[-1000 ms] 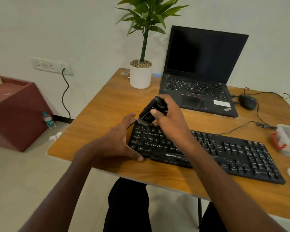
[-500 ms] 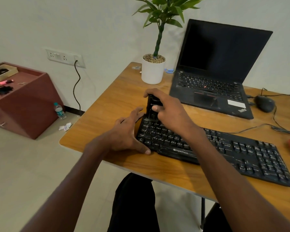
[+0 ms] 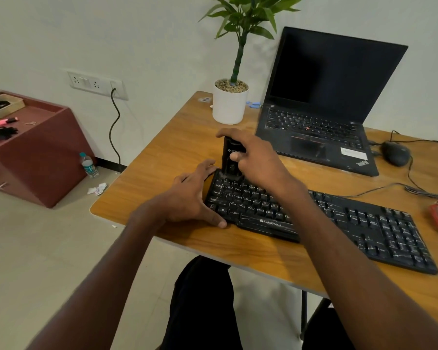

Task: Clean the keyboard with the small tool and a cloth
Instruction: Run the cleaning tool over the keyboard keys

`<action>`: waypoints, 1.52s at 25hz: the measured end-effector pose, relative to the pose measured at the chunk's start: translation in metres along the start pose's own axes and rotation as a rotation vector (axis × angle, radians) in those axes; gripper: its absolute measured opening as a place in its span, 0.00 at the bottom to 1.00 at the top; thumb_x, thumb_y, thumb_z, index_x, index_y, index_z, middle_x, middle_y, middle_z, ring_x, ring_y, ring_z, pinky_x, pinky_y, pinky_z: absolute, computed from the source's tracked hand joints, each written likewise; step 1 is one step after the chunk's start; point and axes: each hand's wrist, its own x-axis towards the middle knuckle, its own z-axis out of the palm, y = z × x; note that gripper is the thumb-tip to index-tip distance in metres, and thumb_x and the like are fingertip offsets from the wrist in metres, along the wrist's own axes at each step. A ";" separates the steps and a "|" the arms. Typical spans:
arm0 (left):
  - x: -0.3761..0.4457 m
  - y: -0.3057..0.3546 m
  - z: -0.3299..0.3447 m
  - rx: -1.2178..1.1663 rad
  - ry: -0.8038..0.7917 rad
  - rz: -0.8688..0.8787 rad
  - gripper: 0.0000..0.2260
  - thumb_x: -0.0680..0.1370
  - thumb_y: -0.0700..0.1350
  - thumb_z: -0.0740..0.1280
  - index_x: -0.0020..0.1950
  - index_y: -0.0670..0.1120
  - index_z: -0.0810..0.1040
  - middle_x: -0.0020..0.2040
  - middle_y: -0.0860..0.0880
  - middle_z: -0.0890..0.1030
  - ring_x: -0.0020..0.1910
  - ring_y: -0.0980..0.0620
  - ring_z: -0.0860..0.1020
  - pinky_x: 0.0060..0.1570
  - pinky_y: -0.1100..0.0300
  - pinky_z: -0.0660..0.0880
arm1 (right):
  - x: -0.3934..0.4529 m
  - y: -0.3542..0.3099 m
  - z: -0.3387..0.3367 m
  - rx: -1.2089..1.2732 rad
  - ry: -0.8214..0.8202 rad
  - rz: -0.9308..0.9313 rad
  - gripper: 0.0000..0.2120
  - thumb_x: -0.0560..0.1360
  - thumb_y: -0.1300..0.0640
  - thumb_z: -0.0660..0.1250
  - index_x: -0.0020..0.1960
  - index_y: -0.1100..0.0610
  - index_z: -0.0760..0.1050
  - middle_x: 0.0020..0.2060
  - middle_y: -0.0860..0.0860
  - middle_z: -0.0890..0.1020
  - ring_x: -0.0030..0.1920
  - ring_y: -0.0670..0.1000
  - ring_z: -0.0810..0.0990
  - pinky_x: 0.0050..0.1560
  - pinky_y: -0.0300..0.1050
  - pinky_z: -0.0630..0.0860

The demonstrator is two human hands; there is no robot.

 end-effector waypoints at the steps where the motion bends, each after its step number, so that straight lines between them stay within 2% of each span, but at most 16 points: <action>1: 0.000 0.000 0.000 0.002 -0.001 0.000 0.65 0.61 0.55 0.88 0.84 0.62 0.44 0.81 0.53 0.60 0.82 0.40 0.51 0.79 0.39 0.54 | -0.001 0.000 0.000 -0.039 0.015 -0.005 0.28 0.79 0.68 0.64 0.68 0.37 0.74 0.55 0.49 0.77 0.56 0.54 0.80 0.51 0.52 0.84; 8: 0.001 -0.001 0.001 -0.007 0.020 -0.006 0.65 0.60 0.57 0.88 0.83 0.64 0.46 0.78 0.53 0.62 0.81 0.40 0.54 0.78 0.38 0.56 | -0.001 -0.001 -0.002 -0.024 -0.031 -0.065 0.27 0.77 0.70 0.64 0.61 0.39 0.76 0.55 0.48 0.78 0.56 0.52 0.79 0.54 0.58 0.82; 11: 0.000 -0.001 0.000 -0.009 0.014 0.026 0.64 0.61 0.55 0.88 0.84 0.63 0.46 0.72 0.58 0.62 0.81 0.41 0.54 0.77 0.40 0.56 | -0.003 -0.002 -0.003 -0.017 -0.076 -0.080 0.26 0.77 0.70 0.65 0.61 0.39 0.76 0.56 0.47 0.79 0.56 0.52 0.79 0.55 0.57 0.82; 14: 0.000 0.002 0.000 -0.012 0.005 0.004 0.64 0.62 0.55 0.87 0.84 0.62 0.45 0.79 0.53 0.62 0.81 0.40 0.53 0.78 0.39 0.55 | -0.004 0.004 -0.005 0.064 -0.032 -0.026 0.26 0.79 0.69 0.64 0.61 0.39 0.76 0.56 0.51 0.79 0.56 0.53 0.81 0.52 0.54 0.84; 16: 0.002 0.000 -0.002 0.012 -0.035 0.006 0.65 0.61 0.61 0.86 0.84 0.62 0.44 0.83 0.52 0.59 0.82 0.40 0.52 0.79 0.39 0.53 | -0.006 0.008 -0.011 0.106 -0.050 -0.004 0.24 0.80 0.69 0.64 0.62 0.40 0.77 0.57 0.50 0.78 0.55 0.53 0.82 0.49 0.46 0.84; 17: 0.005 -0.002 -0.003 0.036 -0.055 0.016 0.64 0.61 0.68 0.83 0.85 0.61 0.43 0.84 0.51 0.59 0.82 0.40 0.53 0.79 0.40 0.51 | -0.006 0.011 -0.015 0.102 -0.044 0.014 0.24 0.80 0.69 0.64 0.62 0.40 0.77 0.57 0.49 0.78 0.55 0.52 0.82 0.49 0.44 0.84; 19: 0.010 -0.003 0.003 0.088 -0.022 0.046 0.56 0.65 0.80 0.65 0.85 0.59 0.45 0.84 0.50 0.61 0.82 0.42 0.57 0.80 0.43 0.46 | -0.005 0.016 -0.020 0.138 -0.017 0.047 0.24 0.81 0.68 0.63 0.63 0.39 0.77 0.55 0.46 0.77 0.55 0.53 0.82 0.49 0.46 0.85; 21: 0.015 0.001 0.018 0.117 0.160 0.052 0.45 0.72 0.80 0.48 0.85 0.59 0.52 0.82 0.51 0.67 0.81 0.48 0.62 0.80 0.42 0.45 | -0.006 0.017 -0.018 0.236 -0.033 0.065 0.23 0.82 0.66 0.63 0.63 0.38 0.76 0.54 0.43 0.76 0.56 0.52 0.82 0.51 0.49 0.84; 23: 0.017 0.002 0.034 0.168 0.344 0.073 0.40 0.76 0.78 0.41 0.82 0.60 0.60 0.79 0.54 0.71 0.79 0.53 0.66 0.79 0.39 0.47 | -0.008 0.016 -0.013 0.243 -0.063 0.039 0.17 0.81 0.59 0.68 0.63 0.40 0.75 0.54 0.43 0.77 0.54 0.48 0.81 0.48 0.41 0.81; 26: 0.018 -0.004 0.036 0.209 0.305 0.115 0.48 0.69 0.83 0.52 0.83 0.59 0.59 0.79 0.53 0.70 0.79 0.53 0.65 0.80 0.39 0.44 | -0.011 0.021 -0.019 0.124 0.055 0.048 0.16 0.77 0.58 0.72 0.60 0.43 0.75 0.51 0.44 0.79 0.47 0.42 0.81 0.39 0.31 0.79; 28: 0.016 -0.011 0.026 0.202 0.182 0.136 0.63 0.56 0.86 0.63 0.85 0.58 0.51 0.82 0.53 0.65 0.81 0.52 0.62 0.81 0.40 0.40 | -0.012 0.027 -0.027 0.081 0.159 0.107 0.17 0.75 0.60 0.72 0.59 0.43 0.76 0.50 0.43 0.81 0.44 0.41 0.82 0.39 0.33 0.80; 30: 0.015 -0.013 0.021 0.180 0.114 0.172 0.70 0.51 0.84 0.70 0.85 0.60 0.44 0.84 0.56 0.61 0.82 0.54 0.59 0.81 0.40 0.39 | -0.014 0.029 -0.027 0.203 0.183 0.149 0.19 0.74 0.61 0.72 0.62 0.45 0.76 0.51 0.42 0.79 0.46 0.43 0.82 0.42 0.39 0.83; 32: 0.015 -0.012 0.022 0.197 0.114 0.181 0.71 0.51 0.82 0.73 0.84 0.61 0.41 0.83 0.58 0.62 0.81 0.55 0.59 0.82 0.40 0.39 | -0.017 0.028 -0.025 0.363 0.095 0.180 0.19 0.76 0.60 0.73 0.63 0.47 0.76 0.53 0.42 0.78 0.49 0.48 0.83 0.39 0.43 0.85; 34: 0.014 -0.011 0.022 0.197 0.138 0.173 0.69 0.52 0.80 0.76 0.84 0.61 0.42 0.81 0.60 0.63 0.78 0.59 0.60 0.82 0.41 0.40 | -0.018 0.031 -0.026 0.256 0.066 0.162 0.17 0.74 0.57 0.74 0.61 0.46 0.77 0.51 0.41 0.79 0.50 0.48 0.83 0.39 0.45 0.85; 36: 0.011 -0.009 0.020 0.162 0.139 0.164 0.68 0.54 0.75 0.80 0.84 0.61 0.44 0.79 0.60 0.63 0.74 0.61 0.58 0.82 0.43 0.39 | -0.016 0.032 -0.030 0.082 0.131 0.130 0.18 0.73 0.55 0.73 0.61 0.45 0.77 0.50 0.41 0.81 0.50 0.46 0.82 0.48 0.45 0.84; 38: 0.008 -0.004 0.019 0.145 0.135 0.165 0.68 0.55 0.72 0.82 0.84 0.61 0.45 0.79 0.61 0.64 0.73 0.60 0.58 0.82 0.46 0.39 | -0.013 0.033 -0.028 0.111 0.153 0.102 0.19 0.74 0.55 0.73 0.64 0.45 0.76 0.51 0.41 0.80 0.52 0.46 0.81 0.50 0.43 0.82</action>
